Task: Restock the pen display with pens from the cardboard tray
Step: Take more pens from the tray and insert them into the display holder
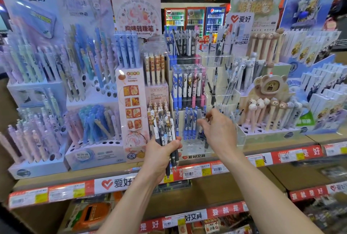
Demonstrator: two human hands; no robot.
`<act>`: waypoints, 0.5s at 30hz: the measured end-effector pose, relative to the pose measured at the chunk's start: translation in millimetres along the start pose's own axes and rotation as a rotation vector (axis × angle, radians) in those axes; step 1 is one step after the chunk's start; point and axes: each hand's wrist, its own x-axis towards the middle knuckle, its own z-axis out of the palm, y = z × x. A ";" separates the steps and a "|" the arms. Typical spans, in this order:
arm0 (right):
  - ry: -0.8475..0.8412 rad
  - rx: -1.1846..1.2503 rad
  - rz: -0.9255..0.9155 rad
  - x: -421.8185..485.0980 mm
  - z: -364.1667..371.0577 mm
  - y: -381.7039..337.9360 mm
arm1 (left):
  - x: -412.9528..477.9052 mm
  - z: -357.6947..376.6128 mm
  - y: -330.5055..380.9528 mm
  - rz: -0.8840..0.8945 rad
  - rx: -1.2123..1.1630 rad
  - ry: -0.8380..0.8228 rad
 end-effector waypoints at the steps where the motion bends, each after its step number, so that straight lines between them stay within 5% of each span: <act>1: 0.011 0.001 -0.011 2.1 0.2 0.0 | -0.1 0.4 -0.2 -0.001 0.001 0.000; 15: -0.043 -0.063 -0.074 32.7 -7.0 -6.3 | -2.8 4.7 -0.8 -0.010 0.003 0.006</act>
